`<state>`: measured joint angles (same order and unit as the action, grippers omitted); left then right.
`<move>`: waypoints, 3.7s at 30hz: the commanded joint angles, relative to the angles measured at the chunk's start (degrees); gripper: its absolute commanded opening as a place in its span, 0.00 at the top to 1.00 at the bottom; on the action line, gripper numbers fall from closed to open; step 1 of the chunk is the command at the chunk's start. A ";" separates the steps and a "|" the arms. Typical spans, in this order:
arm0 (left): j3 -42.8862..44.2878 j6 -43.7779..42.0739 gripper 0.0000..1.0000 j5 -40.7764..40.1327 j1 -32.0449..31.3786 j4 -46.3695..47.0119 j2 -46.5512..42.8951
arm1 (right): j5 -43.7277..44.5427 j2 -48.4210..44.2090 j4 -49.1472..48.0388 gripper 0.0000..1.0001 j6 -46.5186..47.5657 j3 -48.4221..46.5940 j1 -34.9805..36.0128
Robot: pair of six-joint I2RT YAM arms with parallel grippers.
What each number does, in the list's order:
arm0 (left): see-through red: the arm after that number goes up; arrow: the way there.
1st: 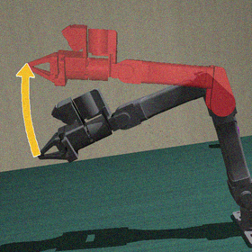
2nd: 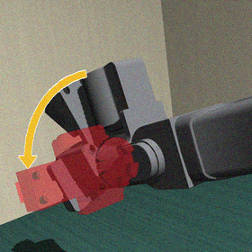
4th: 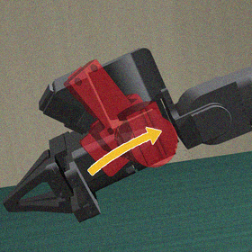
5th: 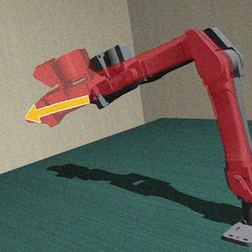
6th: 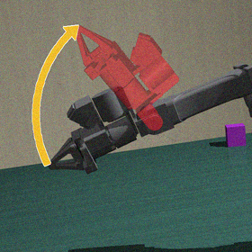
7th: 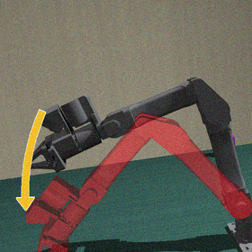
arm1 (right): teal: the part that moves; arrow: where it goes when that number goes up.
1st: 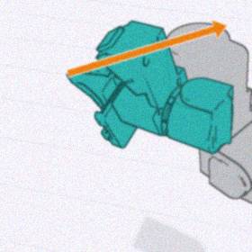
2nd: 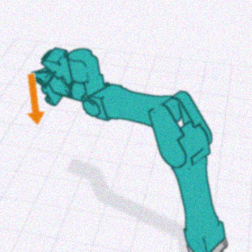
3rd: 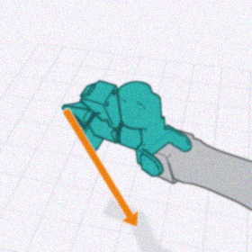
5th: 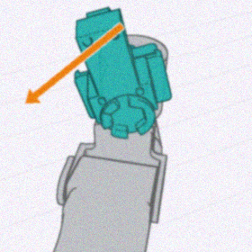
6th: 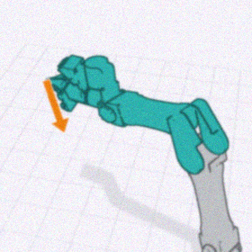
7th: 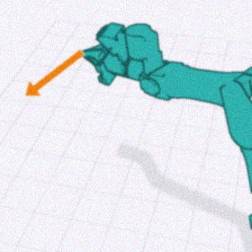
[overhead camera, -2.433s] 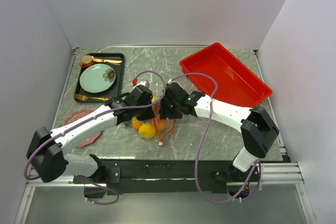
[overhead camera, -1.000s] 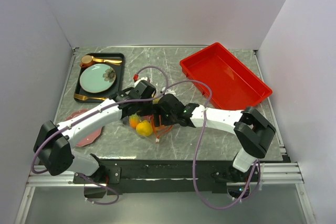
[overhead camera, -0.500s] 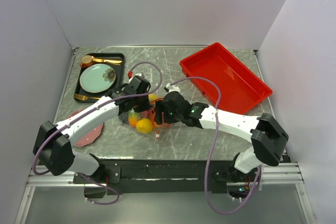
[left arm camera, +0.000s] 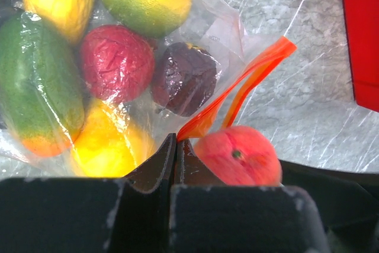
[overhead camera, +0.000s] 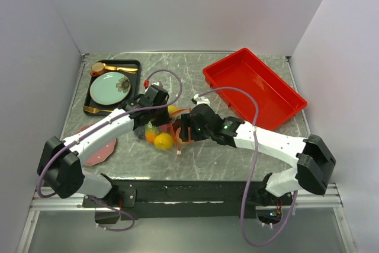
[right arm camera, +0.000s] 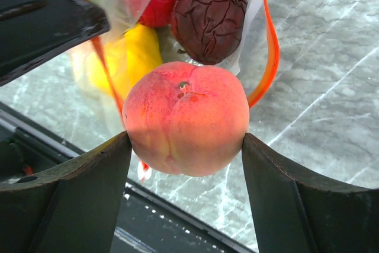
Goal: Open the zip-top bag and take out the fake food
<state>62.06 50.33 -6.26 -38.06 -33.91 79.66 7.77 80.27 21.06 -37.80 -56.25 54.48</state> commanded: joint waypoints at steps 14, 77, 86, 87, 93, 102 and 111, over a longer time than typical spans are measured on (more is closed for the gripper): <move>0.60 -0.67 0.99 2.39 0.45 2.01 -1.35 | -3.29 -5.59 9.87 0.59 2.11 -12.02 -22.99; -0.27 1.79 0.99 3.36 0.36 4.11 -3.19 | -15.15 24.41 -7.87 0.27 -29.87 -12.13 -12.12; 0.08 1.62 0.99 3.54 0.36 3.76 -2.49 | -13.05 26.43 -6.30 0.24 -29.43 -13.71 -11.33; 0.08 1.62 0.99 3.45 0.36 3.76 -2.40 | -12.96 26.52 -6.21 0.25 -29.26 -13.36 -11.06; -0.01 1.44 0.99 1.88 0.45 3.24 -1.79 | -12.96 24.50 -5.68 0.74 -27.86 -11.08 -10.97; 0.25 0.56 0.99 -0.15 1.85 2.44 0.23 | -10.15 12.82 -2.61 0.85 -23.90 -6.86 -10.97; 1.13 0.39 0.99 0.90 1.94 3.85 1.55 | -5.22 0.25 5.30 0.86 -20.04 -6.94 -16.91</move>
<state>62.04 51.62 -4.89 -36.40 -31.90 80.82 -2.04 86.98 21.26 -61.14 -62.46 42.65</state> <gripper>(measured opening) 0.020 0.522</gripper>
